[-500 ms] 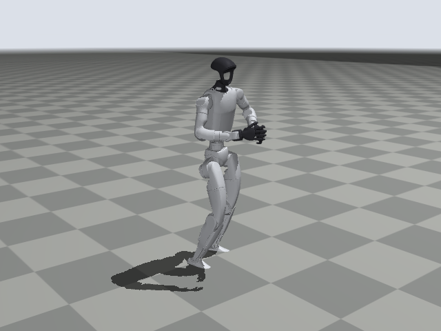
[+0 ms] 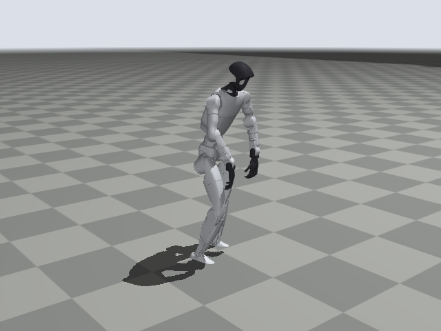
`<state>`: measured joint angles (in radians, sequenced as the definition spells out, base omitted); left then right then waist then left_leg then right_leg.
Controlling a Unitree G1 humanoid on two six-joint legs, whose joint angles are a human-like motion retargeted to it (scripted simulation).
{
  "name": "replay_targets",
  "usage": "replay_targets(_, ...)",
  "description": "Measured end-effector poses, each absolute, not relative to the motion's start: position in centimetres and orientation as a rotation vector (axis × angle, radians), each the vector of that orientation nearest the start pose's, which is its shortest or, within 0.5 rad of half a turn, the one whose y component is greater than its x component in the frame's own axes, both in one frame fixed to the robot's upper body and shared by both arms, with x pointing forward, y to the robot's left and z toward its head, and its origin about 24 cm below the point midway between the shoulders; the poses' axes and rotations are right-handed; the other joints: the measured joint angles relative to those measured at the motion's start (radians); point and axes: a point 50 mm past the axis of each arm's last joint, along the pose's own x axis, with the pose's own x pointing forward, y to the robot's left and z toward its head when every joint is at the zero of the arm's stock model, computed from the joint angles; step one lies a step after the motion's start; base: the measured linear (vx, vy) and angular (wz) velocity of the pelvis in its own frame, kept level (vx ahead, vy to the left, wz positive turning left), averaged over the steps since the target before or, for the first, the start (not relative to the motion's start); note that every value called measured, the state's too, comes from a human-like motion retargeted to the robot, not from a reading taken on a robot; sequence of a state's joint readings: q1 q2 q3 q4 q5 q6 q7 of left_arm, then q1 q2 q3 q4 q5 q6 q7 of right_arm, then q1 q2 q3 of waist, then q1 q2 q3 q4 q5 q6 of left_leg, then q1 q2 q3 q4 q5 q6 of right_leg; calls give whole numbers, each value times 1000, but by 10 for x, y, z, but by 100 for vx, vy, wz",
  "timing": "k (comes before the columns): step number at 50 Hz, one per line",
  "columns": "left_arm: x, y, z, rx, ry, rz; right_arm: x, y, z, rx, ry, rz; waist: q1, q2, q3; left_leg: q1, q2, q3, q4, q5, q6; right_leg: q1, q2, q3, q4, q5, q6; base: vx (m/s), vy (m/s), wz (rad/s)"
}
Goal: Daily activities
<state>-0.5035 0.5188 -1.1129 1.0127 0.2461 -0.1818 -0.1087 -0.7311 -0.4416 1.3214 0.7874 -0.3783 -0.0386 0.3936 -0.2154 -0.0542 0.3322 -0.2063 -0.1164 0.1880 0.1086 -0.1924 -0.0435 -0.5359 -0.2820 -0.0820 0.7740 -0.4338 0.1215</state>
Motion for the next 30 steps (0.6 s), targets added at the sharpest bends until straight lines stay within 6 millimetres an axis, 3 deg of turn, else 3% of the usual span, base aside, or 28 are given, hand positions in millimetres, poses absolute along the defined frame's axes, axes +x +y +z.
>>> replay_targets(3, 264, 167, -82, 1451, 505, -998, 279, -88, -53, -1655, 432, 1353, -15, -2, 21, -61, -1, -2, 80, -26, -13, -37, -17, -6, 40, -12, -10, -10, -7, 32)
replay_targets(8, 264, 121, -86, 1572, 420, -1180, 261, -47, -61, -1535, 449, 1473, -3, -5, 24, -143, 14, -2, 214, -83, -28, -67, -23, -16, 79, -32, -26, -5, -6, 18)
replay_targets(12, 256, 83, -85, 1510, 337, -1294, 243, -18, -59, -1346, 427, 1563, -6, 20, 5, -171, 45, -6, 294, -132, -36, -51, 1, -28, 75, -43, -37, 1, -1, -6)
replay_targets(13, 257, 72, -80, 1474, 306, -1323, 240, -12, -55, -1277, 420, 1585, 3, 49, 7, -159, 78, -11, 297, -143, -42, -18, 37, -45, 33, -30, -44, 5, -3, -30)
replay_targets(16, 242, 35, -72, 1329, 198, -1420, 219, 16, -46, -1065, 349, 1669, -10, 59, -26, -165, 85, -13, 356, -176, -42, -2, 38, -41, 50, -48, -45, 1, -1, -7)
replay_targets(20, 220, -9, -49, 1058, 73, -1552, 191, 51, -12, -744, 207, 1791, -16, 85, -76, -131, 106, -16, 374, -202, -42, 55, 61, -48, 18, -53, -45, 7, 0, -8)
replay_targets(23, 198, -33, -28, 809, 28, -1642, 166, 75, 29, -500, 52, 1895, -19, 101, -130, -103, 117, -21, 367, -210, -39, 98, 77, -53, -15, -50, -44, 9, 2, -1)
replay_targets(27, 175, -54, 0, 476, 37, -1726, 140, 95, 102, -206, -218, 1979, 5, 105, -207, -75, 127, -26, 343, -208, -31, 141, 96, -56, -65, -34, -43, 9, 2, 2)
replay_targets(30, 162, -64, 17, 253, 65, -1760, 124, 99, 151, -34, -410, 2009, 31, 103, -261, -57, 132, -33, 326, -202, -24, 171, 107, -60, -100, -18, -46, 8, 2, 9)
